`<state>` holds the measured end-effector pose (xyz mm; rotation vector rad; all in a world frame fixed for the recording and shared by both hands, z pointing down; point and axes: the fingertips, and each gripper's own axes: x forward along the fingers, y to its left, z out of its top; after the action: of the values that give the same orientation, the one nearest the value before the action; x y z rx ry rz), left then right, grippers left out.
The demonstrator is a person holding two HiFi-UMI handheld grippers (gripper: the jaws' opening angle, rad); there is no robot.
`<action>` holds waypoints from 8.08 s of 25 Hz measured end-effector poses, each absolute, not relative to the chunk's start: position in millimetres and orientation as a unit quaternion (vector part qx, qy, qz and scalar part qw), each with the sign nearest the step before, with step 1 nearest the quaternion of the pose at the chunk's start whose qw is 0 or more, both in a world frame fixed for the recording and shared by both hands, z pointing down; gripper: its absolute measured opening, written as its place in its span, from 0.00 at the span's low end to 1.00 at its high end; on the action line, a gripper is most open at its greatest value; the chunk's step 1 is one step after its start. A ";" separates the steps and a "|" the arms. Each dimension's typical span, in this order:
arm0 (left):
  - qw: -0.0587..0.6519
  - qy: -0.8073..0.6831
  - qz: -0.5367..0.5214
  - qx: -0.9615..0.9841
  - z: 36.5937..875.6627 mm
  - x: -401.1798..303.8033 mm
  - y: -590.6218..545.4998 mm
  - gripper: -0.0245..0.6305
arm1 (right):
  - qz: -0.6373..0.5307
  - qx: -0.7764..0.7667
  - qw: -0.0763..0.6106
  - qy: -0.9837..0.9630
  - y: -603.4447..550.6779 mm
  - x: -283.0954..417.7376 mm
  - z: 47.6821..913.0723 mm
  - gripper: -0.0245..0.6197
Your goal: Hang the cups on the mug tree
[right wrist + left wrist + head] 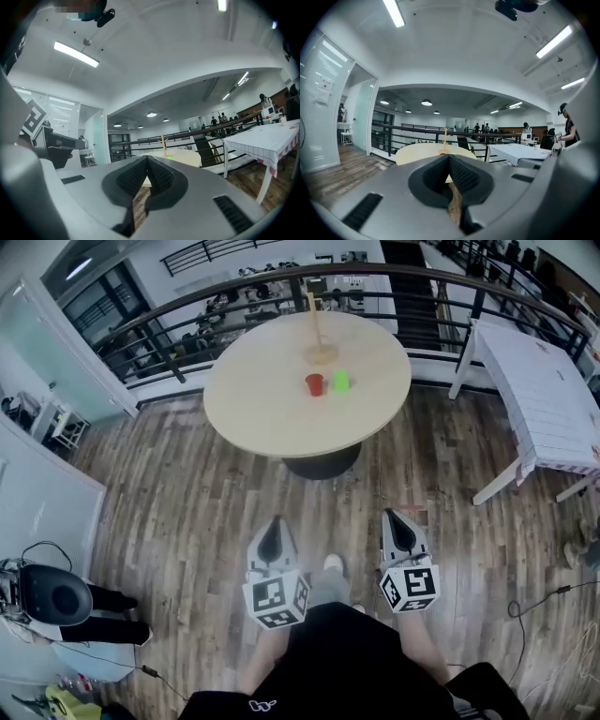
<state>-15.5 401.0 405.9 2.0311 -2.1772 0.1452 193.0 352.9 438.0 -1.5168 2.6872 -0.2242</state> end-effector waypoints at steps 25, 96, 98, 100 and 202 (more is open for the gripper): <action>0.089 -0.701 0.015 0.708 386.2 -85.2 -6.8 0.06 | 0.009 -0.497 0.054 0.866 -39.7 114.7 343.8 0.05; 0.176 -0.763 0.048 0.620 450.8 -171.2 -63.0 0.06 | -0.087 -0.052 -0.631 0.769 -218.2 14.4 663.2 0.42; 0.178 -0.764 0.048 0.619 452.7 -172.3 -62.5 0.06 | -0.087 -0.051 -0.632 0.768 -216.8 13.2 663.8 0.42; 0.179 -0.763 0.048 0.619 453.5 -172.4 -63.0 0.06 | -0.085 -0.053 -0.634 0.767 -216.5 13.2 663.8 0.42; 0.183 -0.737 0.075 0.646 461.2 -155.8 -105.0 0.06 | 0.241 -0.241 -0.331 0.880 -276.9 -21.2 466.2 0.54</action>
<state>-155.8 -105.0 461.2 1.8224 -2.0808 0.2124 -21.2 -276.9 466.2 -0.9751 3.5588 0.9728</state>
